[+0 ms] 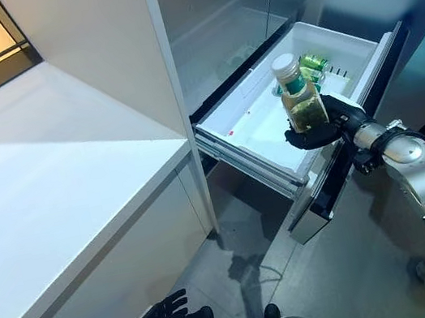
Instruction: Put drinks into fridge and close the fridge
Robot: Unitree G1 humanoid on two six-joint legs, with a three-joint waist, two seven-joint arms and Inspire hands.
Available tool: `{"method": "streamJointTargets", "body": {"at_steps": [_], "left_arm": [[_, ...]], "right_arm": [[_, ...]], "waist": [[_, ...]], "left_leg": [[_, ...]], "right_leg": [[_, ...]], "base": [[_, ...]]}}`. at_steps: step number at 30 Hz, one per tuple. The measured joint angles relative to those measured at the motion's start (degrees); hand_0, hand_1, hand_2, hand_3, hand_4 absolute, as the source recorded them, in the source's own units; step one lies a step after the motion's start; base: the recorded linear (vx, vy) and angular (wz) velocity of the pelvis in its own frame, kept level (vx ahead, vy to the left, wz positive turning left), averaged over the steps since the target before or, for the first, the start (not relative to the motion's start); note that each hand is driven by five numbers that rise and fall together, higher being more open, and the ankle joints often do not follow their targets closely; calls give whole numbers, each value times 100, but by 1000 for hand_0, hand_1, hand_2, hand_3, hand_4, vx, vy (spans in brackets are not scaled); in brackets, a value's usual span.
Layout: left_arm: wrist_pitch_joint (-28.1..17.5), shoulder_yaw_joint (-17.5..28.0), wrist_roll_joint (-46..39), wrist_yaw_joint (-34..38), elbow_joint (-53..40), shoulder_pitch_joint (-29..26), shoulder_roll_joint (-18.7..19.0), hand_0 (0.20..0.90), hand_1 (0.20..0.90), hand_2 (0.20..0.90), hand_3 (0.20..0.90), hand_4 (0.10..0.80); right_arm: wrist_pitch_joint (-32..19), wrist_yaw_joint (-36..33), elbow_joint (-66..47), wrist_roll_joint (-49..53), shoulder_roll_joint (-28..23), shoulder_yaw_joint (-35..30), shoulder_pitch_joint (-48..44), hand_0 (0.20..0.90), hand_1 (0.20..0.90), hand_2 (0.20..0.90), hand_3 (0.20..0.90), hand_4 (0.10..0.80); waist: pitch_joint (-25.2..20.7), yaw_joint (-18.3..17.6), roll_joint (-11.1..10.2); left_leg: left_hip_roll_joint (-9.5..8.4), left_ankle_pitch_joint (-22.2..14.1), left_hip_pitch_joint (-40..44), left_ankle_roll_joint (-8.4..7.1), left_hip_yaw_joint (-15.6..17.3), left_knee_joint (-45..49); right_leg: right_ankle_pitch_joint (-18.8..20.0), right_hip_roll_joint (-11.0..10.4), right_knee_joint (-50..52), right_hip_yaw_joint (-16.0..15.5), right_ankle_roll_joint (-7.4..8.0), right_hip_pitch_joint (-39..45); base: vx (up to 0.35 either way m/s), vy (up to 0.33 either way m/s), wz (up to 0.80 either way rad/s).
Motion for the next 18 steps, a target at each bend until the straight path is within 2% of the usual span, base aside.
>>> {"method": "streamJointTargets", "body": {"at_steps": [6, 11, 18], "left_arm": [[-73, 147, 2, 106, 230, -145, 68, 900, 900, 900, 900, 800], [-63, 151, -2, 105, 263, -254, 227, 900, 900, 900, 900, 800], [-44, 149, -10, 83, 283, -431, 365, 900, 900, 900, 900, 800]], "right_arm": [[30, 197, 480, -7, -134, 468, -651, 300, 300, 300, 200, 100], [131, 214, 1198, -10, -132, 1121, -1453, 300, 300, 300, 200, 100], [481, 228, 2256, -121, -56, 1902, -2417, 300, 300, 300, 200, 100]], "waist": [[104, 203, -241], [189, 384, -431], [228, 658, -546]], "left_leg": [[0, 5, -14, -7, -39, 1], [0, 9, -40, -13, -72, 2], [0, 45, -288, -27, -193, 4]], "right_leg": [[0, 5, 0, -28, 0, 1], [-1, 8, 0, -57, 1, -10], [1, 15, 1, -165, -1, -211]], "base": [[53, -40, 3], [30, -39, 3], [-30, -24, 8]]}}
